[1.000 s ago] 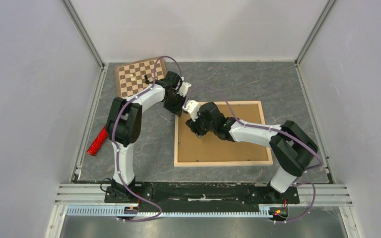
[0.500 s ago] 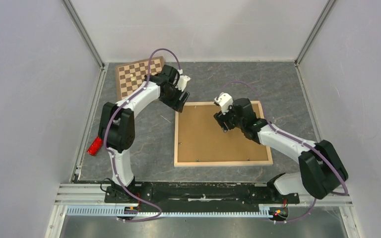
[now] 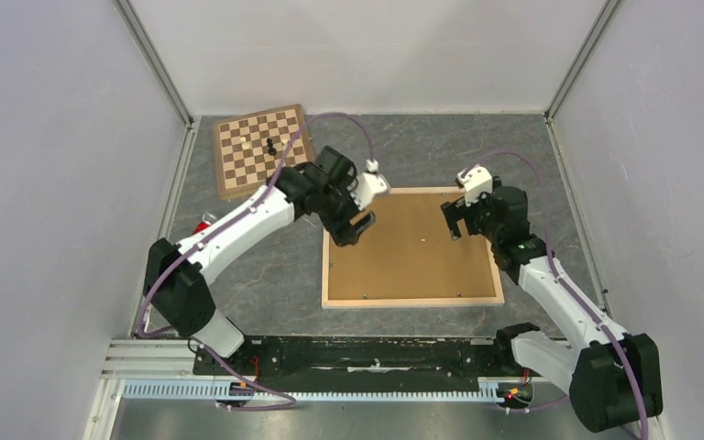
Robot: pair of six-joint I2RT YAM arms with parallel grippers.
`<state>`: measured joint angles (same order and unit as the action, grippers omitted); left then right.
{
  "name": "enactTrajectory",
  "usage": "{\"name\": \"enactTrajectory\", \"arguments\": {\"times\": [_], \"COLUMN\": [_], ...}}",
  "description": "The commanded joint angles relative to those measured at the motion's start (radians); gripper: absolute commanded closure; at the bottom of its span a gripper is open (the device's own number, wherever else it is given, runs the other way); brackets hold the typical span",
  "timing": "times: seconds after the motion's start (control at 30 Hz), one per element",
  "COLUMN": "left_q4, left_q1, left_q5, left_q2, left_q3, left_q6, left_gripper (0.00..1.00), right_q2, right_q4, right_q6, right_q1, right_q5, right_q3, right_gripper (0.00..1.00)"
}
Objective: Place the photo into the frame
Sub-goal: Install the photo frame at the center of the board, then turn over the photo frame at the center of the board.
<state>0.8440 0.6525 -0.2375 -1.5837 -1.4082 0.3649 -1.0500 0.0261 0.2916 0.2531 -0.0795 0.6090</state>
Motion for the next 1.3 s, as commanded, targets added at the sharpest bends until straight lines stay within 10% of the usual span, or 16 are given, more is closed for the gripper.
{"name": "enactTrajectory", "arguments": {"times": [0.0,0.43,1.27], "left_q4": [0.024,-0.127,-0.258], "left_q1": [0.162,0.525,0.639], "left_q5": [0.011,0.158,0.355], "left_q2": [0.058,-0.058,-0.274], "left_q3": [0.052,0.198,0.162], "left_q6": [0.032,-0.008,-0.127], "left_gripper": [0.2,0.26,0.51], "right_q2": [0.065,0.063,0.046], "right_q4": [0.041,0.085,0.089], "right_q6": [0.023,-0.068,-0.052], "right_q1": [-0.114,-0.582,-0.655], "right_q5": [-0.019,-0.257,-0.335], "right_q3": [-0.031,-0.066,-0.077], "right_gripper": [0.02,0.02,0.04]}}
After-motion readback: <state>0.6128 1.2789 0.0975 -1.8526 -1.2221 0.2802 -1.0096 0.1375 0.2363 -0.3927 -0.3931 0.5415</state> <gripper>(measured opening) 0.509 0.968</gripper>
